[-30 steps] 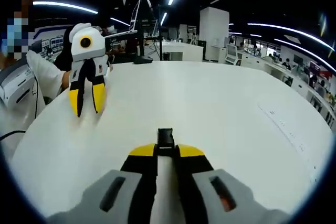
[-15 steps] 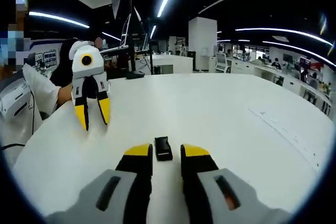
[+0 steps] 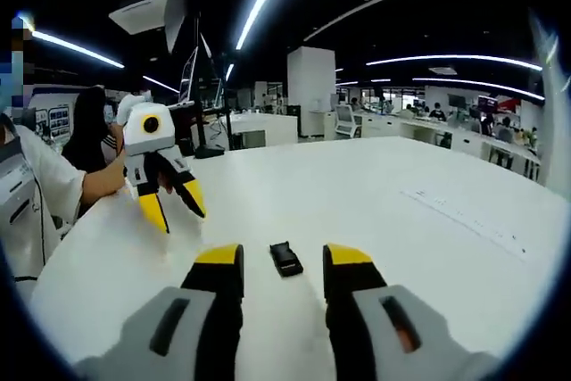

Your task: Snap the two parts of the plastic buckle together until the buckle closes and remains connected.

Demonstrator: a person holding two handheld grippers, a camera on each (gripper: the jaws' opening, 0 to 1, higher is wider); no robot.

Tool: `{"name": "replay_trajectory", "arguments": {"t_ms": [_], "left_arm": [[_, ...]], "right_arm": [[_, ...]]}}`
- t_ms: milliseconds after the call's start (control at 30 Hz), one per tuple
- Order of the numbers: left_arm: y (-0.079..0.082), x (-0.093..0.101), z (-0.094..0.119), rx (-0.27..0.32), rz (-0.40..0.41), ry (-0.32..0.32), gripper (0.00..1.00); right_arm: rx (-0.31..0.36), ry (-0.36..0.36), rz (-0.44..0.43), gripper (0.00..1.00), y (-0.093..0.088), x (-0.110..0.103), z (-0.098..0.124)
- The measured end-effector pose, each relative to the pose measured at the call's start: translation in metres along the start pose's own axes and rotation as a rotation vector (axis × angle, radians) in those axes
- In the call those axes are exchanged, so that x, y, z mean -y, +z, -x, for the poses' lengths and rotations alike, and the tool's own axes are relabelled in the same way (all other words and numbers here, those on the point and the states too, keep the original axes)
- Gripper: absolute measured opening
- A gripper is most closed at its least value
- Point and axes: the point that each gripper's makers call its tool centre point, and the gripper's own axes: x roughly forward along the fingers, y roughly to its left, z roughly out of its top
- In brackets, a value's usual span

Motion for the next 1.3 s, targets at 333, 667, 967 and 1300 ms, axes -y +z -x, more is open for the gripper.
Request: {"name": "replay_trajectory", "arguments": {"t_ms": [333,667,967,1300], "left_arm": [[0.017,-0.018,0.012,0.072,0.015,0.069,0.33],[0.029,-0.01,0.019,0.085,0.03,0.066,0.4],[0.037,0.008,0.028,0.082,-0.024,0.1,0.6],[0.04,0.026,0.035,0.079,-0.054,0.109,0.7]], "right_arm": [[0.087,0.017,-0.111,0.47,0.014,-0.035,0.025],[0.076,-0.038,-0.058,0.63,0.018,-0.056,0.056],[0.109,-0.131,-0.016,0.8,0.031,-0.069,0.089],[0.131,-0.196,-0.016,0.9,0.038,-0.078,0.115]]}}
